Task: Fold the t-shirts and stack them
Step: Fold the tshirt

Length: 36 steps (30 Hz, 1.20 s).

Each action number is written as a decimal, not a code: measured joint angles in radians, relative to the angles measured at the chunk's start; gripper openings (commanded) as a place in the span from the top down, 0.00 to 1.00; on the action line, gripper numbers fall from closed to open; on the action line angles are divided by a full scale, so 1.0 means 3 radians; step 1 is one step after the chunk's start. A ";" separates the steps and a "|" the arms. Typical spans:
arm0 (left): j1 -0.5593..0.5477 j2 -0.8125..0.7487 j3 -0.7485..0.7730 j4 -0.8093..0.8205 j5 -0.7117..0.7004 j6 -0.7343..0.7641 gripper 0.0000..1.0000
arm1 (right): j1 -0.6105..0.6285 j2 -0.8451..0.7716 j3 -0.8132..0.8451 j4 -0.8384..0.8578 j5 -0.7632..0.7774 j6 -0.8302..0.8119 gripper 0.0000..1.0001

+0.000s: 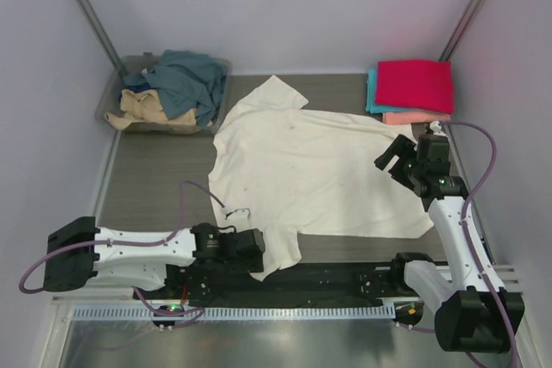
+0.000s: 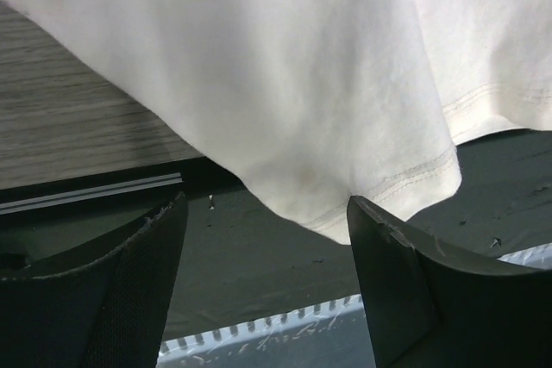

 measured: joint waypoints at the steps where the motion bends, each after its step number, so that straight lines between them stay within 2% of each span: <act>1: 0.0000 0.0050 -0.0003 0.0058 0.0003 0.0001 0.25 | 0.0000 0.0013 -0.0010 0.0000 -0.0004 0.0000 0.15; 5: -0.0001 0.0158 0.0003 0.0273 0.0022 0.0013 0.30 | 0.0000 0.0019 -0.0033 0.0003 -0.0005 -0.0003 0.15; 8: 0.0001 0.0299 -0.0046 0.0521 0.0001 0.0006 0.42 | 0.0000 0.0019 -0.0033 0.0005 -0.0004 -0.0009 0.15; 11: 0.0010 0.0413 -0.0067 0.0591 -0.0039 0.0013 0.63 | 0.0000 0.0019 -0.0033 0.0005 -0.0004 -0.0013 0.15; 12: 0.0011 0.0415 -0.0074 0.0600 -0.0038 0.0011 0.75 | 0.0000 0.0019 -0.0034 0.0005 -0.0001 -0.0013 0.15; 15: 0.0006 0.0404 -0.0056 0.0664 -0.0037 -0.0003 0.99 | 0.0000 0.0015 -0.0038 -0.0018 0.0061 -0.0011 0.13; 21: 0.0173 0.0244 0.0333 0.0197 -0.0137 0.0228 1.00 | -0.0010 -0.0139 -0.0038 -0.0357 0.0670 0.0217 0.11; 25: 0.0732 -0.0074 0.0379 0.0191 -0.0074 0.0576 1.00 | -0.0037 -0.0280 -0.0046 -0.0815 0.1197 0.0879 0.10; 29: 0.1226 -0.0168 0.0332 0.0211 0.0062 0.0917 1.00 | -0.0043 -0.0249 -0.0200 -0.1261 0.1455 0.1480 0.14; 35: 0.1502 -0.0090 0.0305 0.0306 0.0350 0.1305 1.00 | -0.0038 -0.0296 -0.0345 -0.1602 0.1681 0.2024 0.14; 36: 0.1535 -0.0088 0.0286 0.0338 0.0393 0.1333 1.00 | -0.0038 -0.0287 -0.0355 -0.1606 0.1717 0.2085 0.18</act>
